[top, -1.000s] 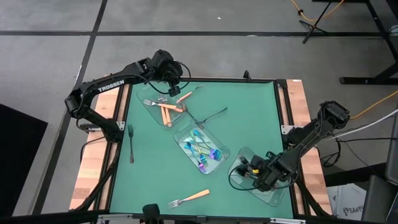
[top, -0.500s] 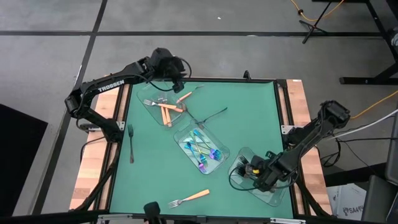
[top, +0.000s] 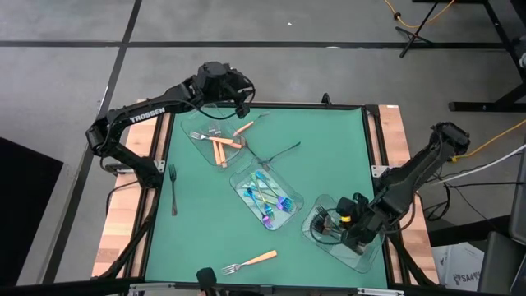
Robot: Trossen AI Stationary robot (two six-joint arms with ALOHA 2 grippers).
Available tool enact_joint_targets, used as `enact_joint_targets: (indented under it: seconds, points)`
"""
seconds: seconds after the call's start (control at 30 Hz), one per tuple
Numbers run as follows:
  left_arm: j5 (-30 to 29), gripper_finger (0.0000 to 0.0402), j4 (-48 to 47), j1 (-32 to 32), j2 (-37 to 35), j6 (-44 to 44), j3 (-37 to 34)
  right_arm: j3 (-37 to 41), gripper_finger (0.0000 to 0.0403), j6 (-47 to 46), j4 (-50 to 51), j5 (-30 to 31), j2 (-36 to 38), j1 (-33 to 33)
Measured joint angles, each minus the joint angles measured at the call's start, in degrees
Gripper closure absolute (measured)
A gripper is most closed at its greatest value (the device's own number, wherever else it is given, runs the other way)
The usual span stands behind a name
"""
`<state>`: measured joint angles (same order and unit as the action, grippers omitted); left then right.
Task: Sort silverware by color (type)
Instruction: Put the yellow fork into the top transparent bin
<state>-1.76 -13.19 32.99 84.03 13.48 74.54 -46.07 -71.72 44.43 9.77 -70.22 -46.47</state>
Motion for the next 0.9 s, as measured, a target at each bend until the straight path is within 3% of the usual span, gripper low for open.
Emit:
enact_joint_targets:
  seconds: [0.27, 0.47, 0.77, 0.9]
  points:
    - [6.4, 0.0313, 4.7, 0.7, 0.7, -2.5, 0.7, 0.0, 0.0346, 9.0, 0.9, 3.3, 5.6, 4.6]
    - [7.6, 0.0313, 4.3, 1.8, 6.3, -2.9, 8.4, 0.0, 0.0346, 21.9, 1.0, 3.3, 6.7, 11.8]
    - [7.6, 0.0313, -13.1, 4.1, 22.1, -3.1, 28.9, 0.0, 0.0346, 38.2, 0.9, 3.2, 6.6, 22.9]
    - [7.6, 0.0313, -22.0, 5.1, 28.1, -3.1, 33.2, 0.0, 0.0346, 42.8, 0.8, 3.2, 6.6, 26.9]
